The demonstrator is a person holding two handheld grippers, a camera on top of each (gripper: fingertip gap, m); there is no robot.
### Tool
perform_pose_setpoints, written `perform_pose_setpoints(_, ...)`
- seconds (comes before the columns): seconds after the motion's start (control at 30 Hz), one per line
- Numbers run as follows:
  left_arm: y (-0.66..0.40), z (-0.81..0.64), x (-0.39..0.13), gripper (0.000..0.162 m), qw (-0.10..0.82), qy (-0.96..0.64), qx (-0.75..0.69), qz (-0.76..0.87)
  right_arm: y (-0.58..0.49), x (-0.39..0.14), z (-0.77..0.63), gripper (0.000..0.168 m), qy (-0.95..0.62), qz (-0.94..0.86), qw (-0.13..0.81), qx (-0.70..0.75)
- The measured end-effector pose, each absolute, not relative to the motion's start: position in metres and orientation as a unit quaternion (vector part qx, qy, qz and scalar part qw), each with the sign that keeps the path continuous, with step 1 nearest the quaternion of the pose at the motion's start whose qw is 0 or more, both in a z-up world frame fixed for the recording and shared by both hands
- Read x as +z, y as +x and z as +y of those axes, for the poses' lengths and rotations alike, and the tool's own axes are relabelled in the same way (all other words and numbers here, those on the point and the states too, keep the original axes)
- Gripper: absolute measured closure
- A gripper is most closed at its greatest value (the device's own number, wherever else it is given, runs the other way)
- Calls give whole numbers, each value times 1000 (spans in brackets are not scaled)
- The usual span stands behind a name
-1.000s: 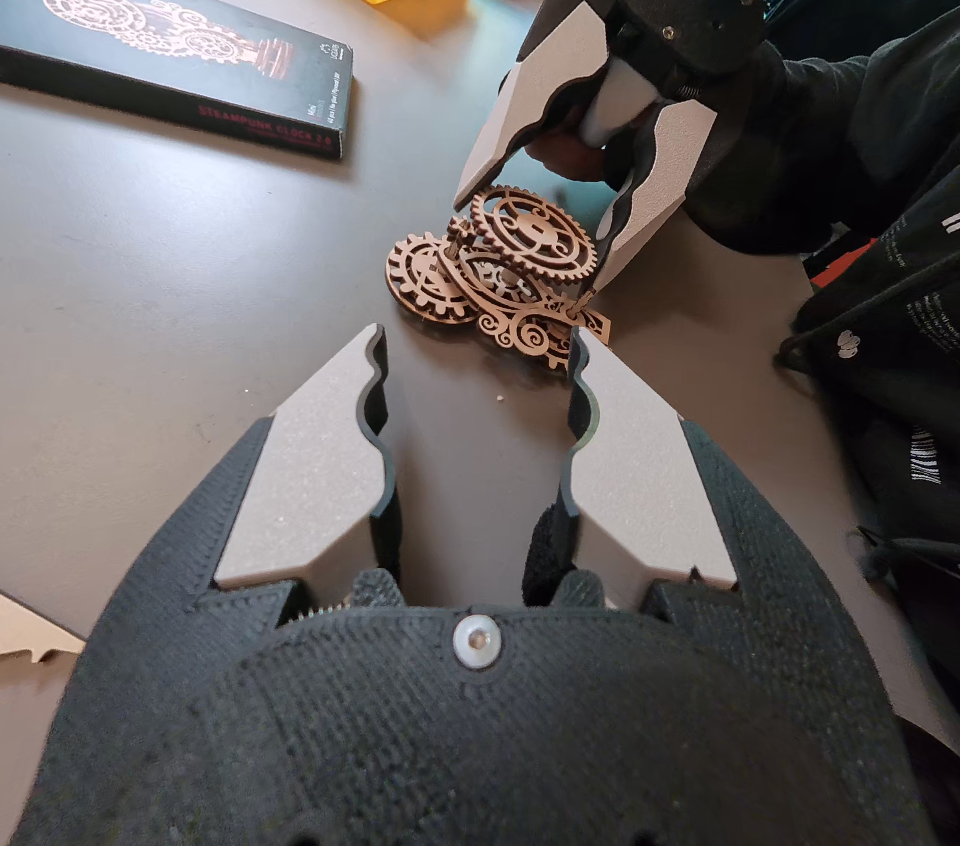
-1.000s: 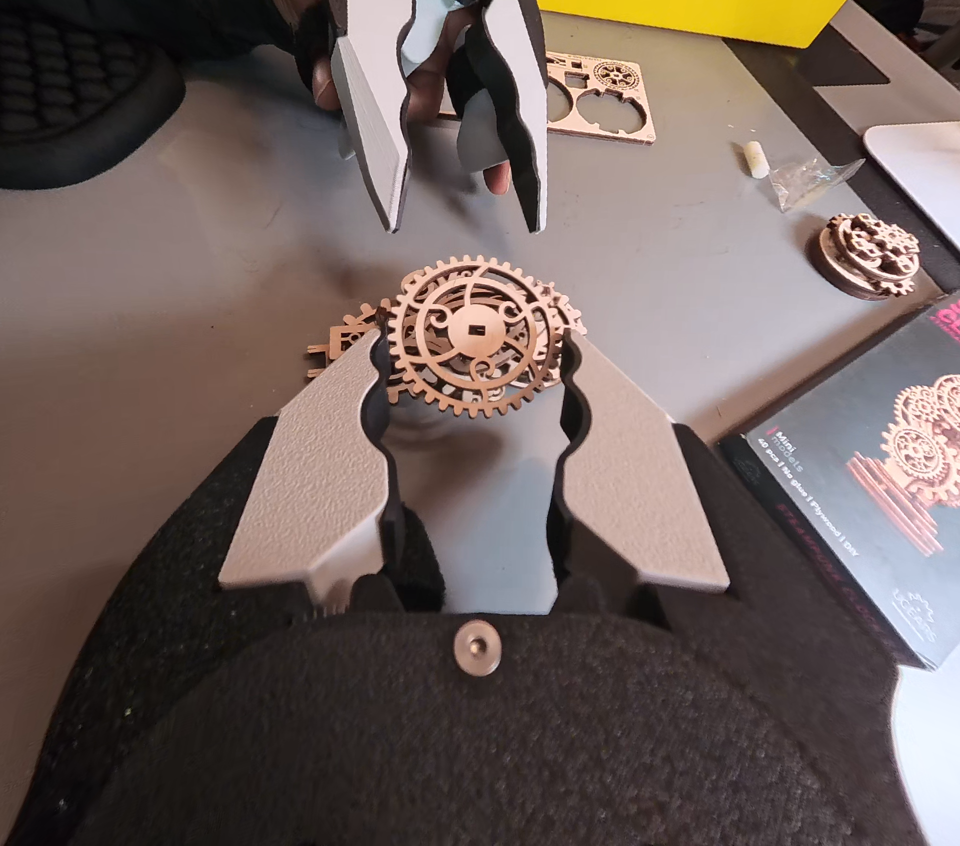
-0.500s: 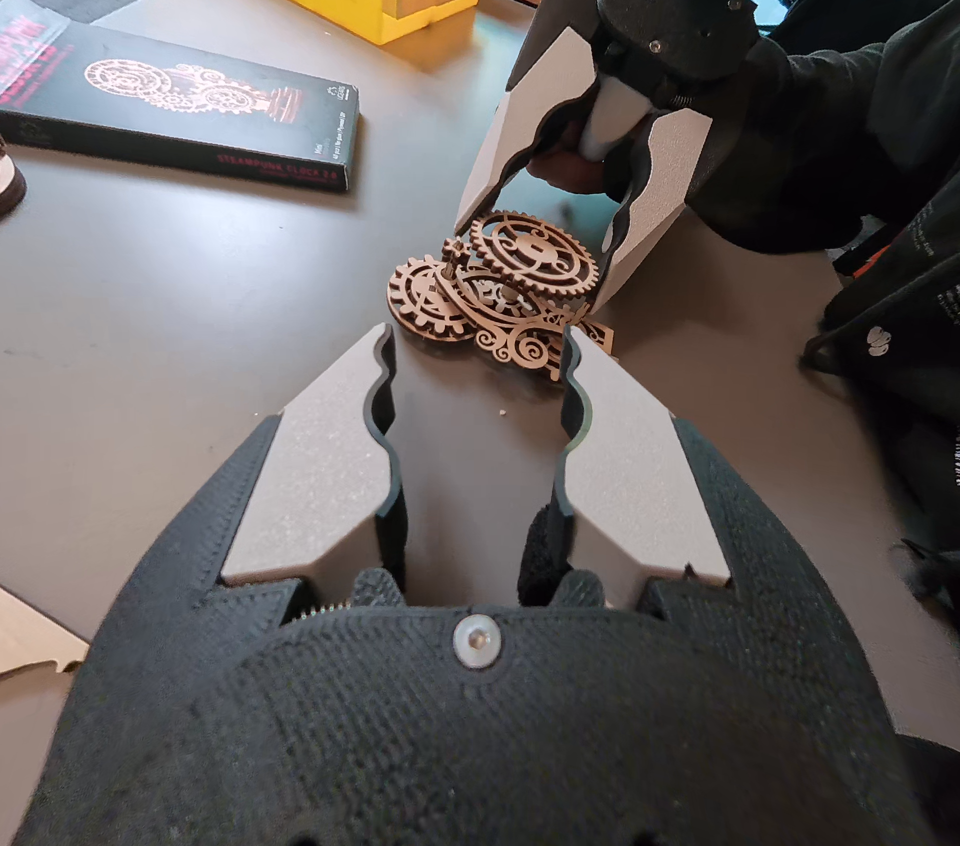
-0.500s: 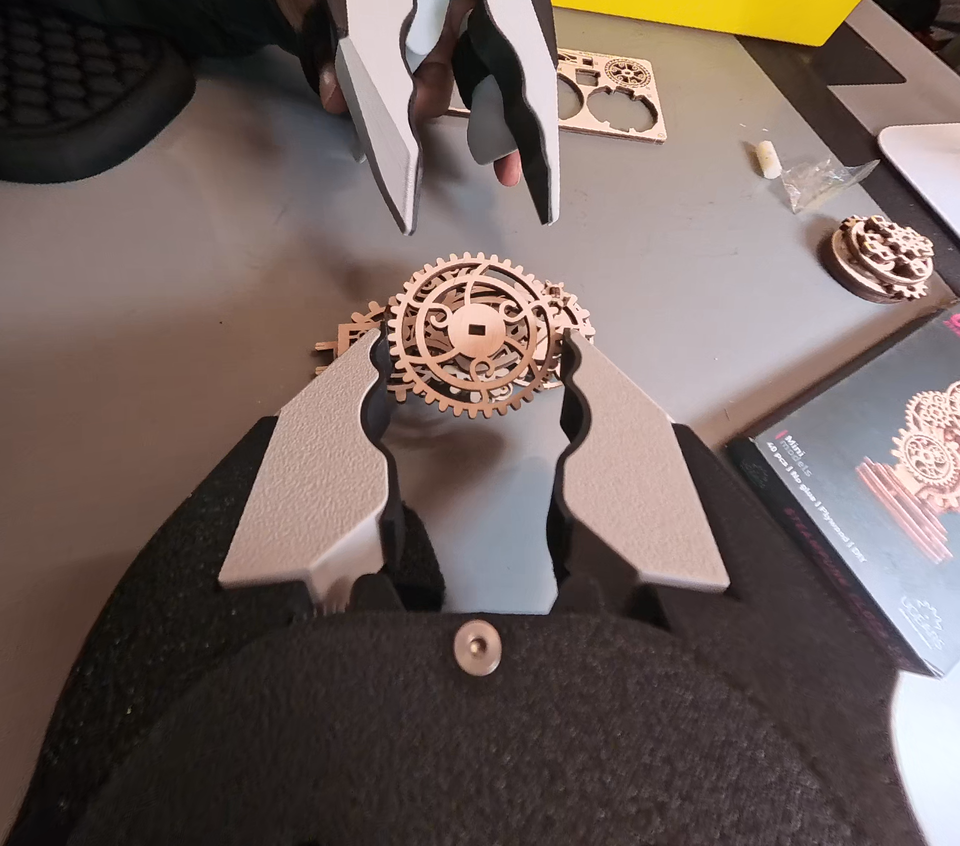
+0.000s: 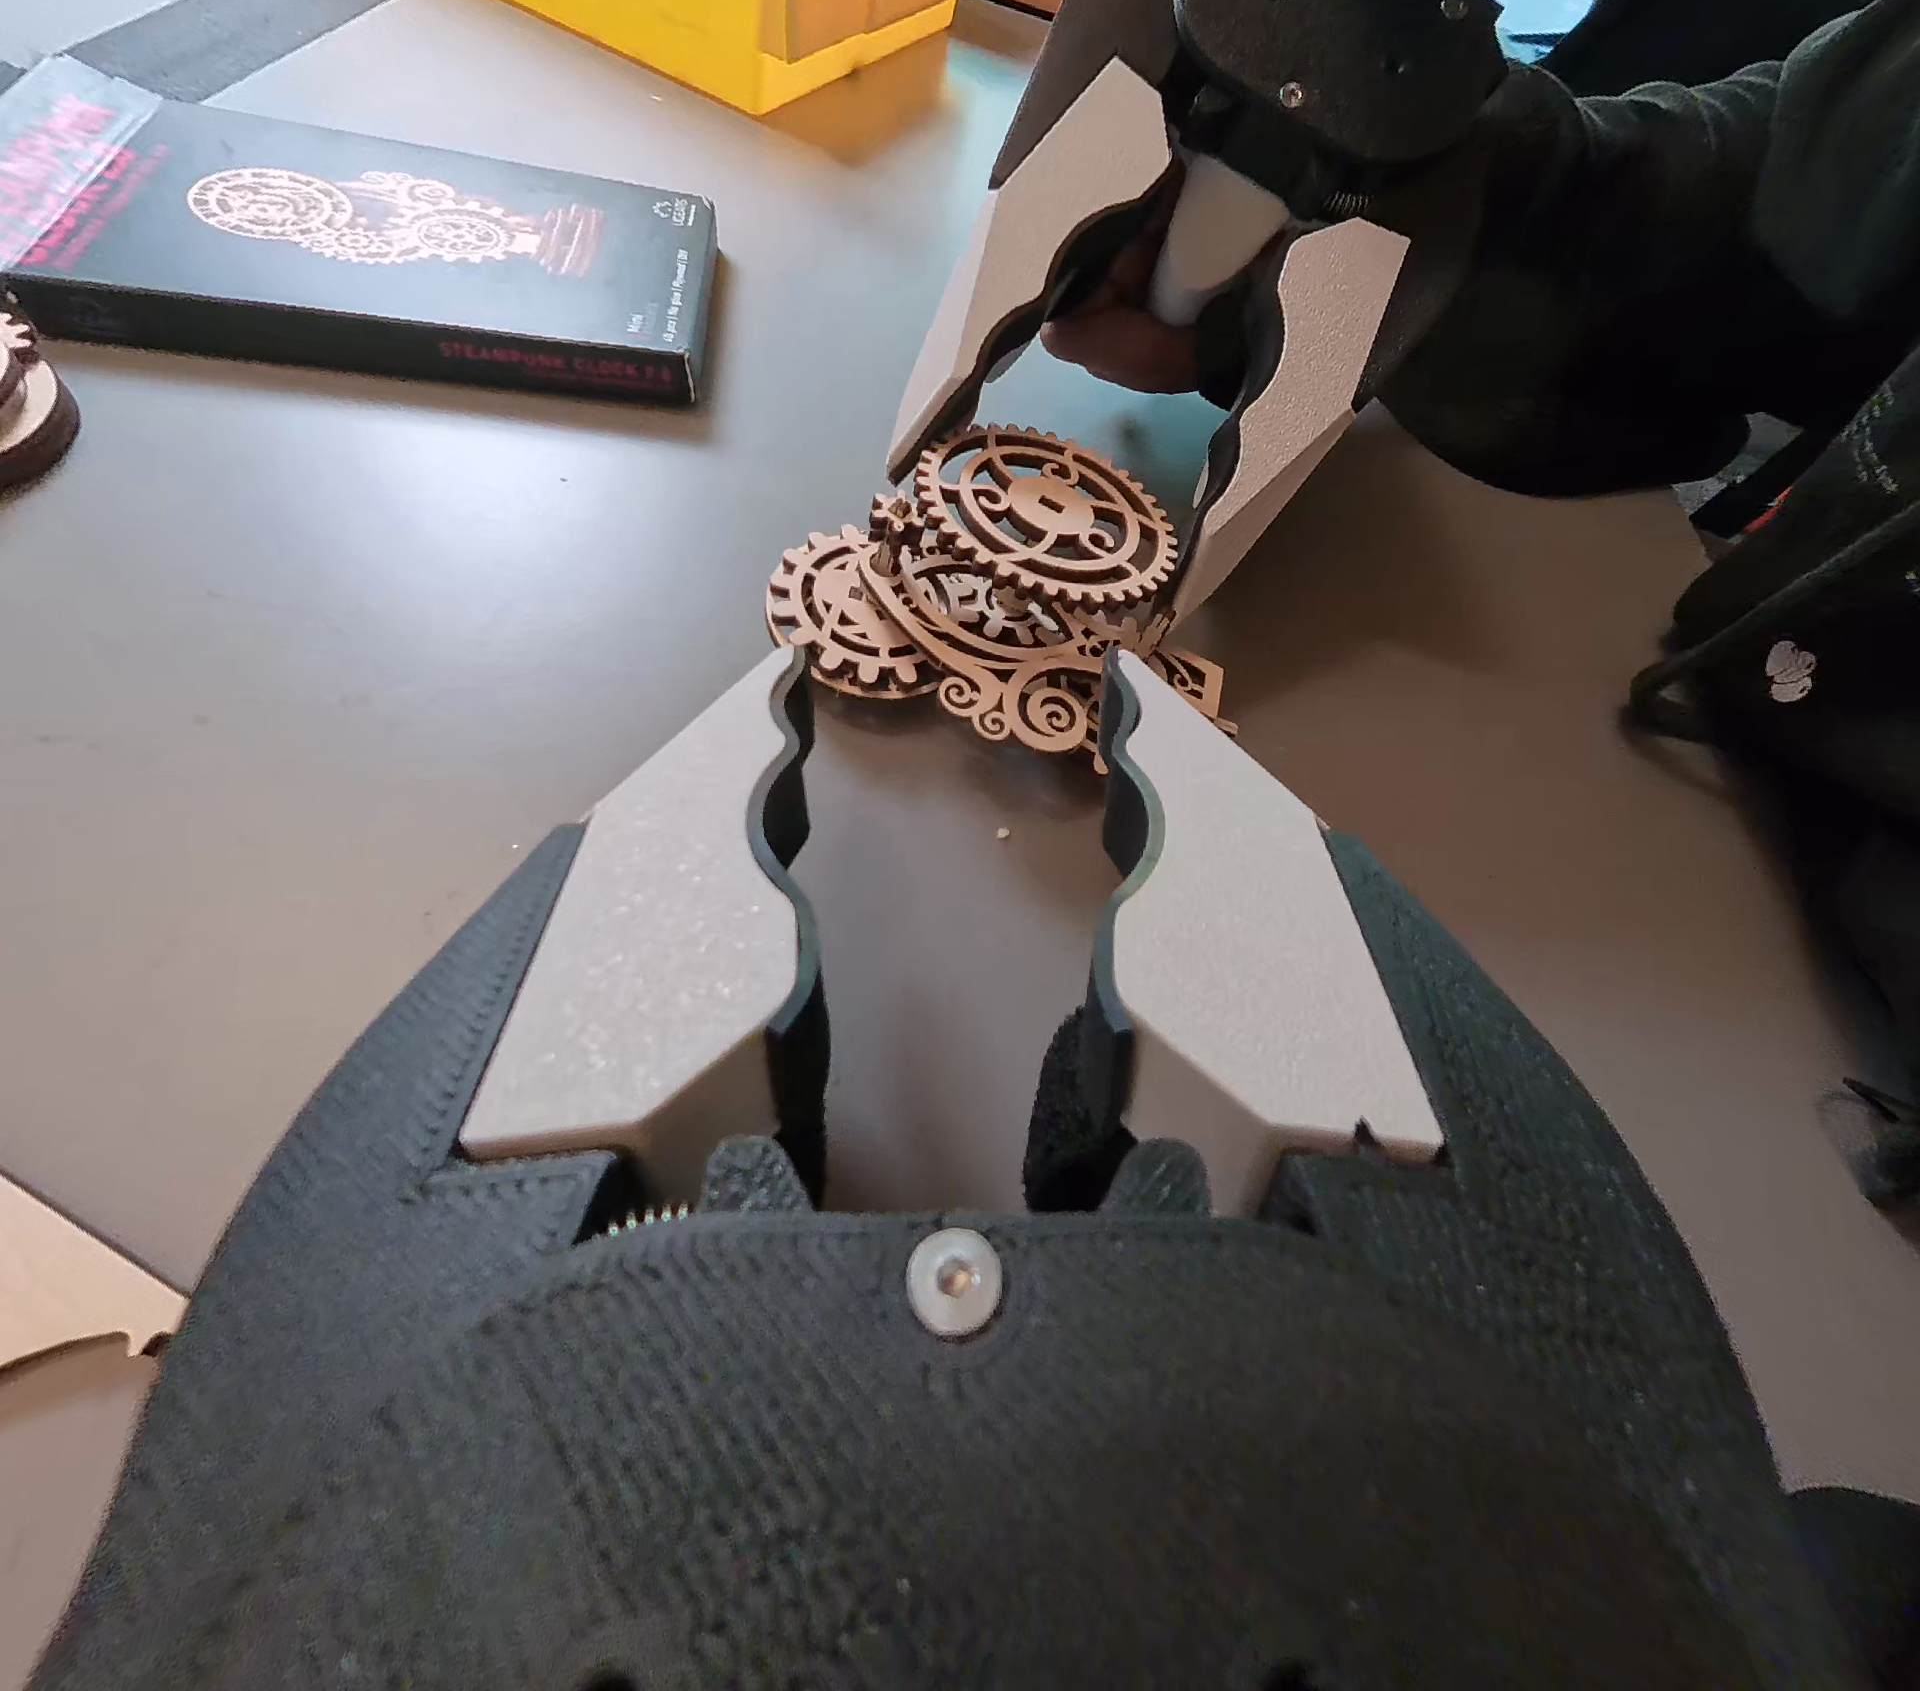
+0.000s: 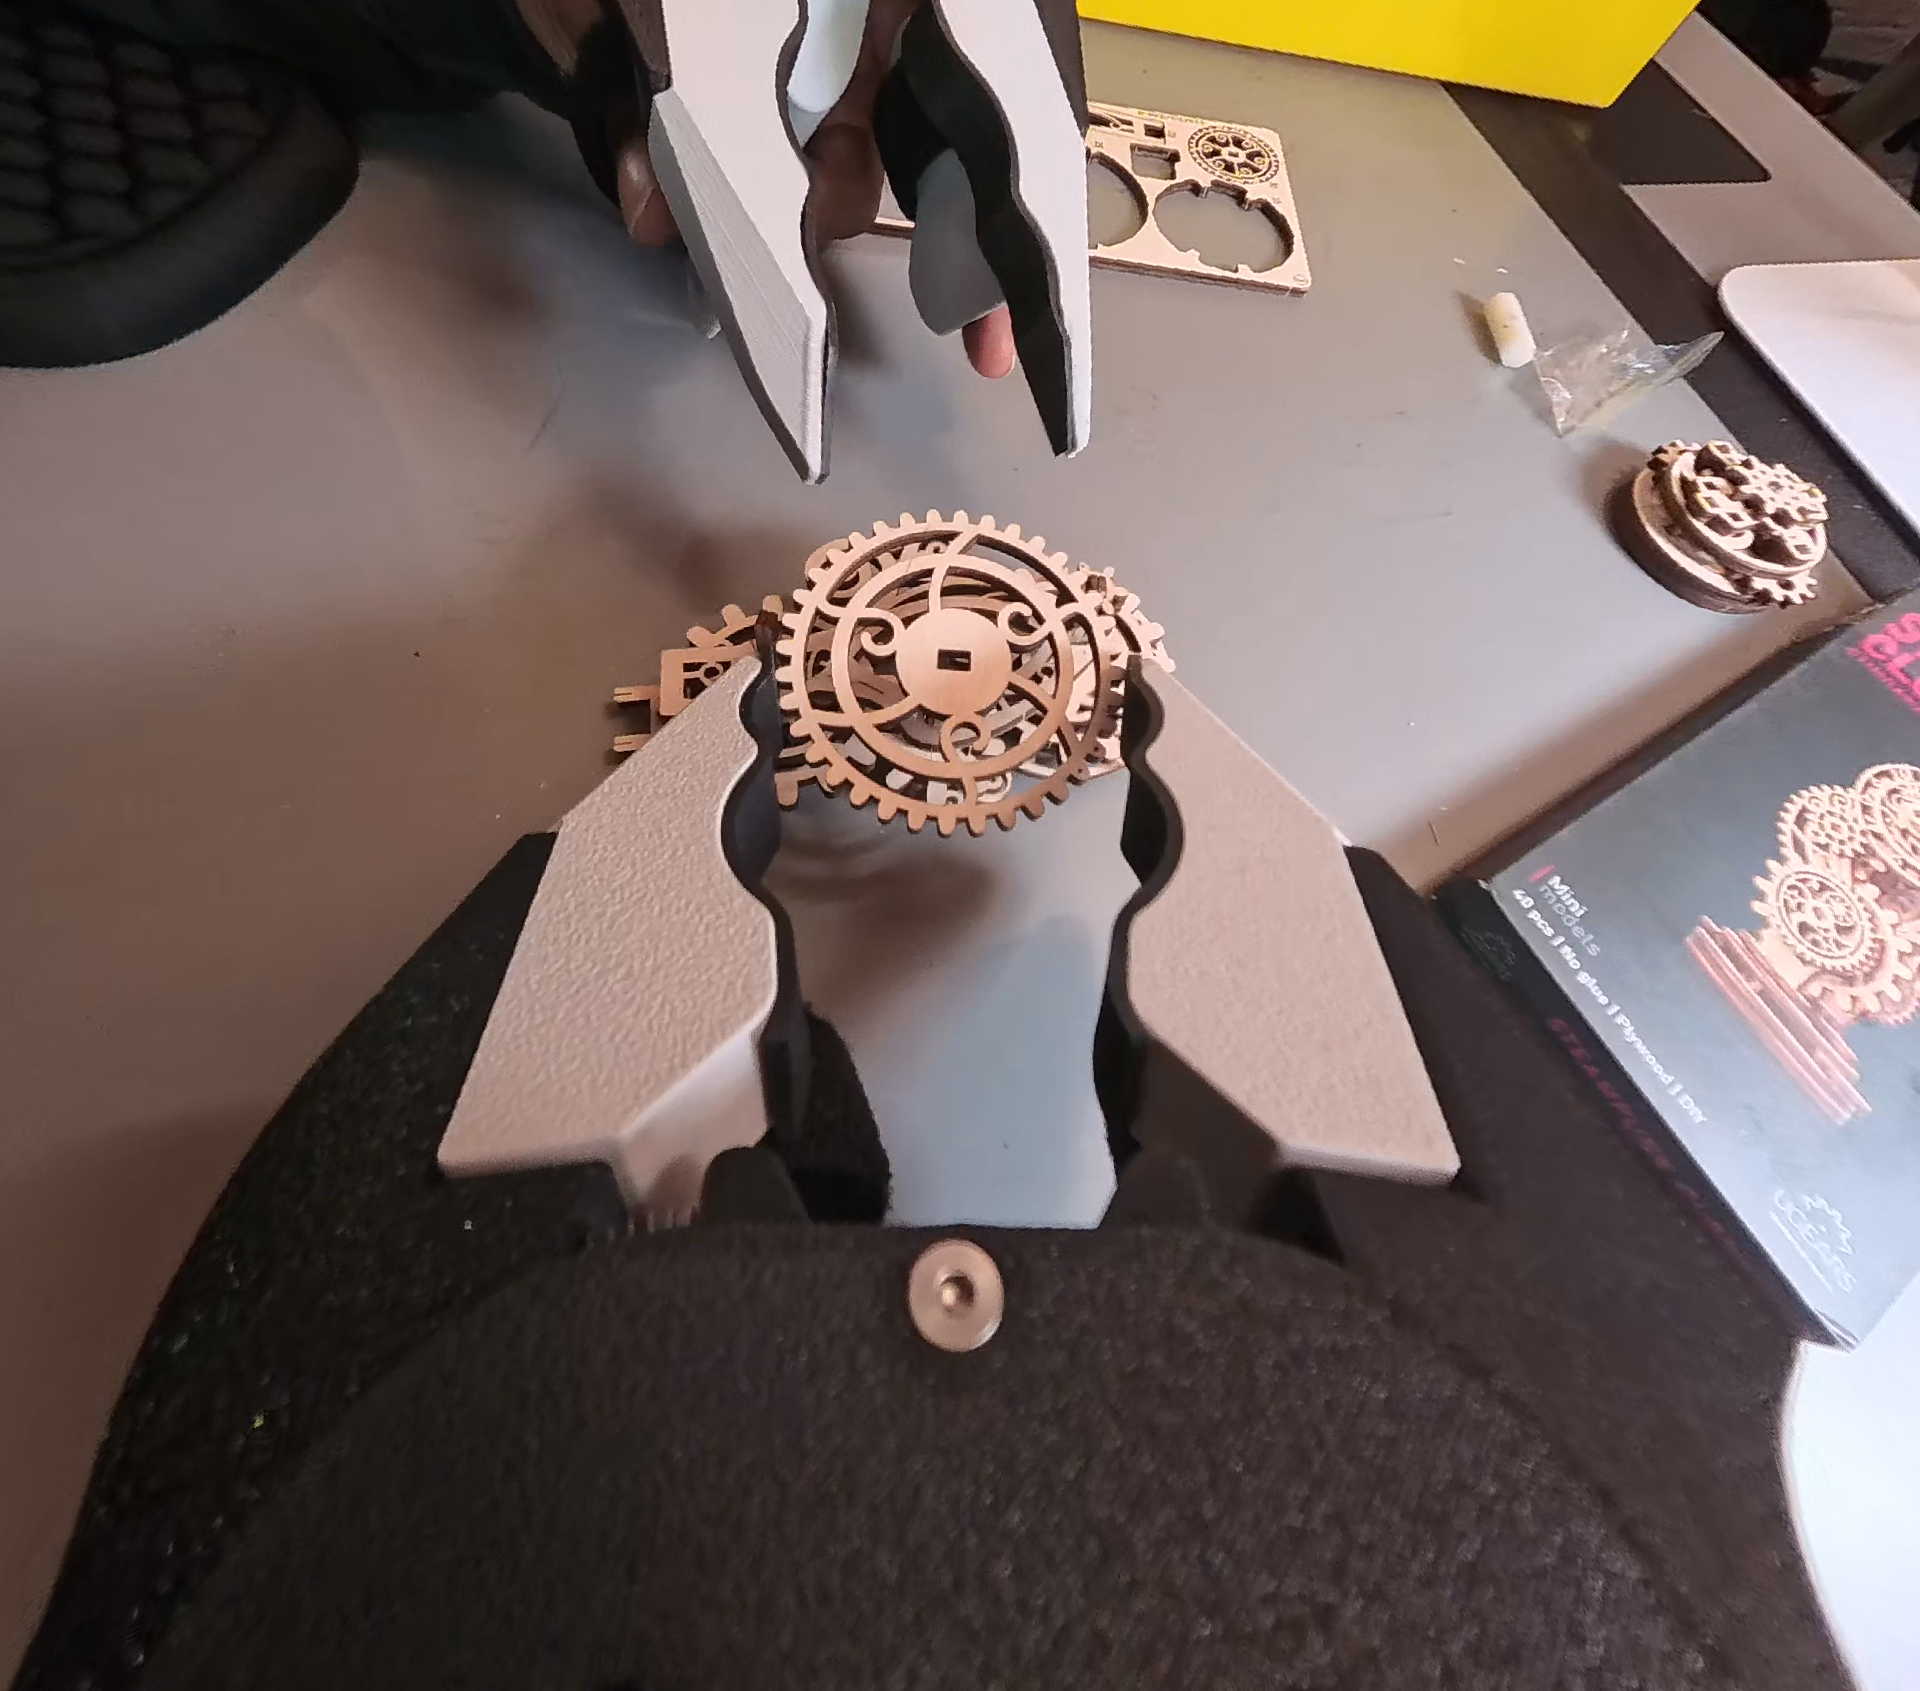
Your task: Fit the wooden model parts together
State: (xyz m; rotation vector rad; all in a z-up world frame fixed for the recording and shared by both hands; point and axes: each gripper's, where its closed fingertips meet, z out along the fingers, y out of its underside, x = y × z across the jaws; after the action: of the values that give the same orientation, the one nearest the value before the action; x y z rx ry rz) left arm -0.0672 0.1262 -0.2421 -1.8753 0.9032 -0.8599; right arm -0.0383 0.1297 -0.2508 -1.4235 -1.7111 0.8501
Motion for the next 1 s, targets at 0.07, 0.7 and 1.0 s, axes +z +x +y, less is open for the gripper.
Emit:
perform_pose_setpoints(0.07,-67,127,-242,108,433,-751,-340,364,-38,-251,130,104,-555,-667,370,333)
perform_pose_setpoints(0.7,-65,127,-240,113,451,-744,-319,376,-38,-250,131,105,-555,-663,376,334)
perform_pose_setpoints(1.0,-65,128,-239,114,452,-743,-319,376,-37,-250,131,104,-557,-662,374,335)
